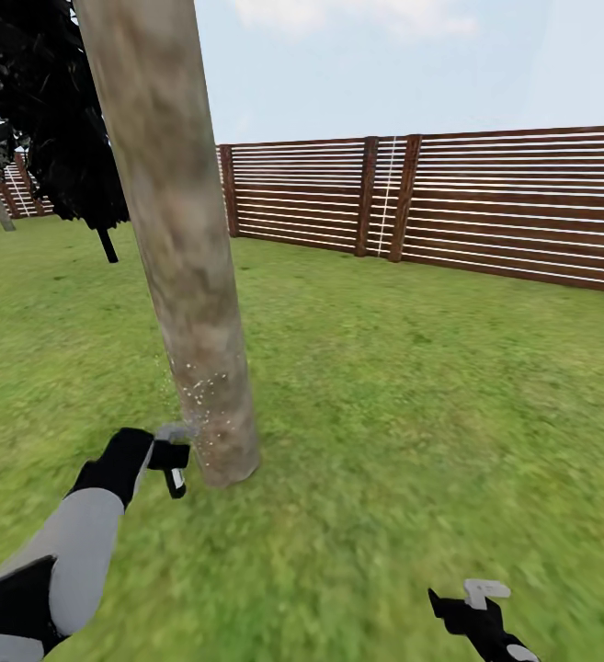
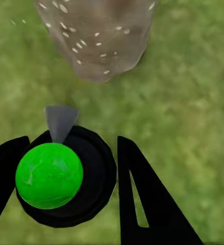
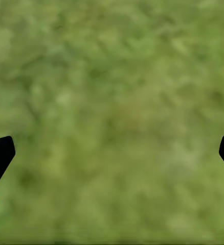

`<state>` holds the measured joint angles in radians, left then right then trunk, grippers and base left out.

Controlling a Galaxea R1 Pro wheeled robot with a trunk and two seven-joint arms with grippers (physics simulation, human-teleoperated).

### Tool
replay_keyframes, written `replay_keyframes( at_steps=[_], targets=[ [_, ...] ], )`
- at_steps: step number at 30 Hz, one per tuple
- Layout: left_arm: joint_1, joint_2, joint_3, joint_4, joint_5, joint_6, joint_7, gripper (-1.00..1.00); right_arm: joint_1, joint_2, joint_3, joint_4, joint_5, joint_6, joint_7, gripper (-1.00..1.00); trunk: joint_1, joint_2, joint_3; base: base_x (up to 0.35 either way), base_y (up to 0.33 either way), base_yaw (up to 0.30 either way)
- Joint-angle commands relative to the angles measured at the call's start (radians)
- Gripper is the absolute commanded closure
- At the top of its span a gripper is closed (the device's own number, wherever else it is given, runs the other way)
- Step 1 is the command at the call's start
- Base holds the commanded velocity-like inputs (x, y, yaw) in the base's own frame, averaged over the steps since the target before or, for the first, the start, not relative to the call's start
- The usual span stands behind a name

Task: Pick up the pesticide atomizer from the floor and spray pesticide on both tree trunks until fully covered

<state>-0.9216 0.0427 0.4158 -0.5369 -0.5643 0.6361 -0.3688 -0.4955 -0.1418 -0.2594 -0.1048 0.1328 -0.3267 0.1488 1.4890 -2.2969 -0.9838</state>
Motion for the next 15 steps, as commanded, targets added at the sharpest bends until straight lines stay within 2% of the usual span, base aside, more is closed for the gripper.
replay_keyframes(
  at_steps=[1, 3, 5, 6, 8, 11, 15],
  targets=[
    [0.000, 0.000, 0.012, 0.102, 0.002, -0.043, 0.053, 1.00, 0.000, 0.000, 0.000, 0.009, 0.000, 0.000, 0.000, -1.00, 0.000, 0.000, 0.000, 0.000, 0.000, 0.000],
    [0.001, -0.002, 0.025, 0.164, 0.006, -0.111, 0.136, 1.00, 0.000, 0.000, 0.000, 0.013, 0.001, 0.000, 0.000, -1.00, 0.000, 0.000, 0.000, 0.000, 0.000, 0.000],
    [0.001, -0.005, 0.086, 0.211, 0.015, -0.161, 0.196, 1.00, 0.000, -0.001, 0.000, 0.014, 0.001, 0.000, 0.000, -1.00, 0.000, 0.000, 0.000, 0.000, 0.000, 0.000],
    [0.005, -0.007, 0.133, 0.257, 0.026, -0.175, 0.223, 1.00, 0.000, -0.001, 0.000, 0.014, 0.011, 0.000, 0.000, -1.00, 0.000, 0.000, 0.000, 0.000, 0.000, 0.000],
    [0.010, -0.006, 0.137, 0.266, 0.026, -0.175, 0.220, 1.00, 0.000, 0.000, 0.000, 0.014, 0.030, 0.000, 0.000, -1.00, 0.000, 0.000, 0.000, 0.000, 0.000, 0.000],
    [0.012, -0.009, 0.136, 0.275, 0.023, -0.168, 0.222, 1.00, 0.000, 0.001, -0.001, 0.014, 0.032, 0.001, -0.003, -1.00, 0.000, 0.000, 0.000, 0.002, -0.003, 0.000],
    [0.024, -0.010, 0.136, 0.284, 0.024, -0.162, 0.225, 1.00, 0.000, -0.001, -0.001, 0.015, 0.034, 0.000, -0.001, -1.00, 0.000, 0.000, 0.000, 0.092, -0.208, 0.000]
  ],
)
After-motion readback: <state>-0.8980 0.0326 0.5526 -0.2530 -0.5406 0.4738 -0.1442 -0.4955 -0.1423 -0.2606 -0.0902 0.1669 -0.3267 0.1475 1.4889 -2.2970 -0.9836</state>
